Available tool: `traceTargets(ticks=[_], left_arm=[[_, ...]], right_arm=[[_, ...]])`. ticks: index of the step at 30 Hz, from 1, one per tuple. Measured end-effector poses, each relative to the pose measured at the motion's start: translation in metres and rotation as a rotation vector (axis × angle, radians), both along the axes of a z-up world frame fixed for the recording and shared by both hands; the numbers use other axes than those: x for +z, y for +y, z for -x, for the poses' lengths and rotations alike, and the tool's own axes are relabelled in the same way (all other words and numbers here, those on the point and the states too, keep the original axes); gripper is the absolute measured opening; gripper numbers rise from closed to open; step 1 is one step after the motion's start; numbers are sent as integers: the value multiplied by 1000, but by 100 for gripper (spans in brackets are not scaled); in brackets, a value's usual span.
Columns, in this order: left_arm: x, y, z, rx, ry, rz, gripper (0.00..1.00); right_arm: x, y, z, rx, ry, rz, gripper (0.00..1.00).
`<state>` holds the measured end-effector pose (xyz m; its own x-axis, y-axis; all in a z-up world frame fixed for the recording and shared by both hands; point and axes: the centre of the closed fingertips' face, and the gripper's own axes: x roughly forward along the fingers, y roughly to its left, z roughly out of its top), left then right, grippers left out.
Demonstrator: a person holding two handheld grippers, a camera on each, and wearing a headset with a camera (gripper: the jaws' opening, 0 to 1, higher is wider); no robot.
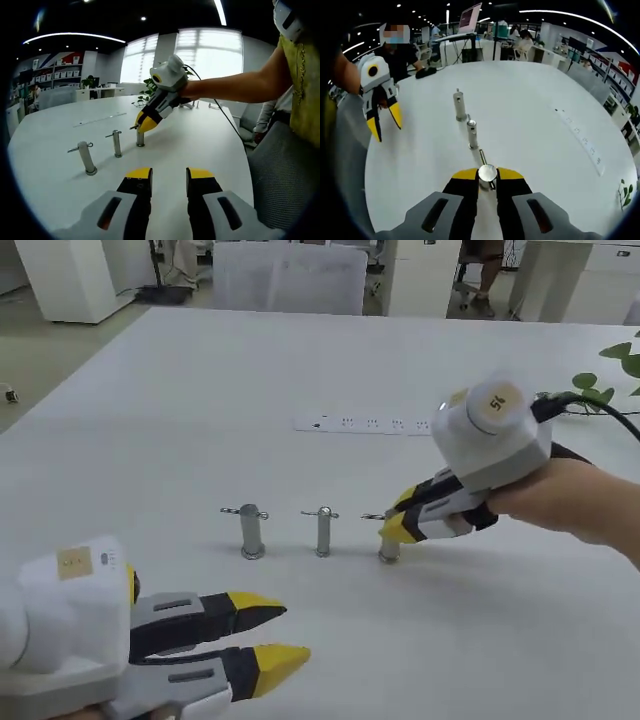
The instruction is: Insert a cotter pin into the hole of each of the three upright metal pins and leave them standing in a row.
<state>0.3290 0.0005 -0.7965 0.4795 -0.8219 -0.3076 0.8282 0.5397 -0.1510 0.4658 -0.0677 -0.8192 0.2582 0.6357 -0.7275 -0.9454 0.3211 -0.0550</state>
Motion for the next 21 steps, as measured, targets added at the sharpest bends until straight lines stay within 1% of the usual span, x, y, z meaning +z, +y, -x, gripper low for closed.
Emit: traceTargets(ticks=[1,5,7,9,12,14,16,18,20,21], left_arm=[[-1,0,0,1,3,1,25],[-3,-1,2,-3,9,-4,25],[-3,-2,3,-5,10,-2,25],[-3,-2,3,-6,6,-3,25],[-3,-2,3,-6,8,-2,25],[-3,-1,3,-4,10,-6,25],[-2,0,3,-2,8,-4,25],[0,1,4,0,8,0,25],[4,2,4,2,0,3,25],[6,2,4,2,-2,6,25]], right_arm=[[-1,-2,1,-3,4,9,13],[0,-3,2,12,-6,8,13],[0,-4,2,19,-11,17,14],[-1,-4,2,31,-27,30,16],[0,-2,4,25,-13,15,22],[0,-3,3,19,-23,15,23],[2,-5,5,9,-16,4,24],[4,-7,5,0,-22,3,27],[8,-10,7,-11,-20,-5,28],[14,-12,7,-28,-35,-20,28]])
